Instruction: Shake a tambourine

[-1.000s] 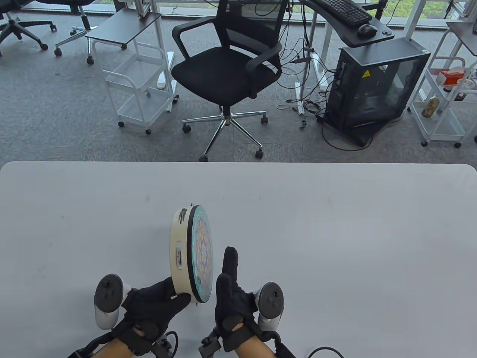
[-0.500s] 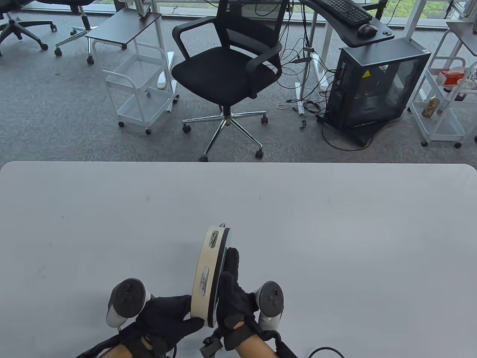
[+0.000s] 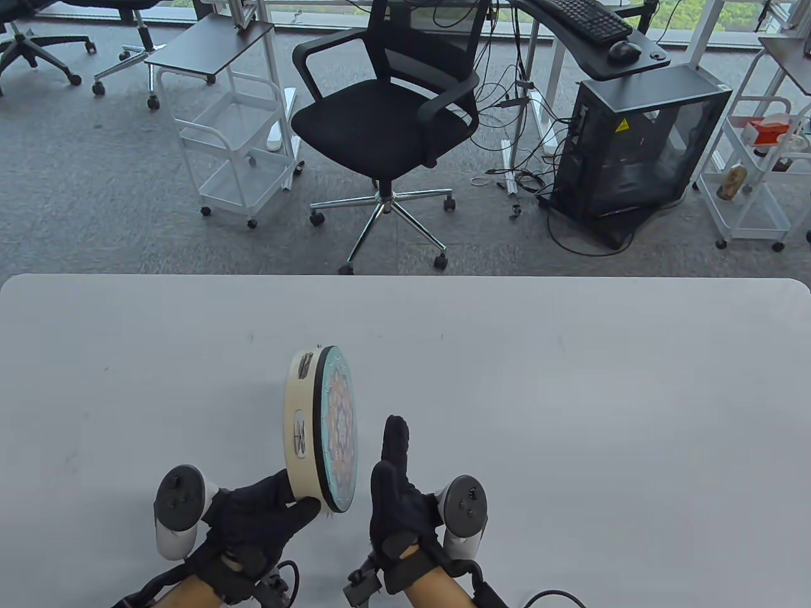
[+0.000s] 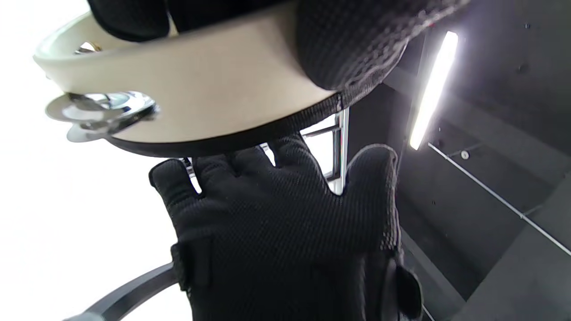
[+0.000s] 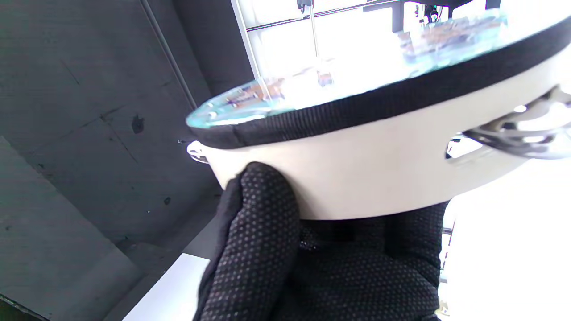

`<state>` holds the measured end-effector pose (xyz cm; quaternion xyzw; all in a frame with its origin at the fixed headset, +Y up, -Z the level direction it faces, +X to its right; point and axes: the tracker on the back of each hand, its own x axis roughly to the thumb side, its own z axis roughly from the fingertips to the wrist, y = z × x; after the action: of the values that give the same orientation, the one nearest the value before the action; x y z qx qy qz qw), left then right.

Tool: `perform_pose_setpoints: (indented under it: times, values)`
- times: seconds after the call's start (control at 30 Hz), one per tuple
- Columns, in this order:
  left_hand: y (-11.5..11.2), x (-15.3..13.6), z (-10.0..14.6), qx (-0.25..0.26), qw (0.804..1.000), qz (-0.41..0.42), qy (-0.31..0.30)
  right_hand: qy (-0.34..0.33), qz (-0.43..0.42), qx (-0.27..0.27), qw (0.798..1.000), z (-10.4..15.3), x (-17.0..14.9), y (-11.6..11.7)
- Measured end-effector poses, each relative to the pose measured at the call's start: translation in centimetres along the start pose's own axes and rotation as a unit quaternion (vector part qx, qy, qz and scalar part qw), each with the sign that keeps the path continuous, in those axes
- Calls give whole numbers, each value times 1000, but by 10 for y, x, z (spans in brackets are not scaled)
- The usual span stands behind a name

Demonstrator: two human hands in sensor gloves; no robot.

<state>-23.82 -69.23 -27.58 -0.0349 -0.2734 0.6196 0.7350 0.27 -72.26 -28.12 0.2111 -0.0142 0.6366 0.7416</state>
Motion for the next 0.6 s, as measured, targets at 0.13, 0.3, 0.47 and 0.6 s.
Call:
perform_pose_setpoints:
  times: [0.13,0.3,0.47,0.6]
  values:
    - [-22,2,-7,-111,993,-15,-29,-1,6,26,1000,0,-1,10]
    - [-31,12,-6,-148,986,-54,-49,-14,2,55,998,4,3,16]
    - [-30,17,-4,-139,987,-60,-52,-21,15,38,999,5,5,19]
    - [-31,14,-4,-132,989,-57,-39,-9,14,36,999,4,4,15]
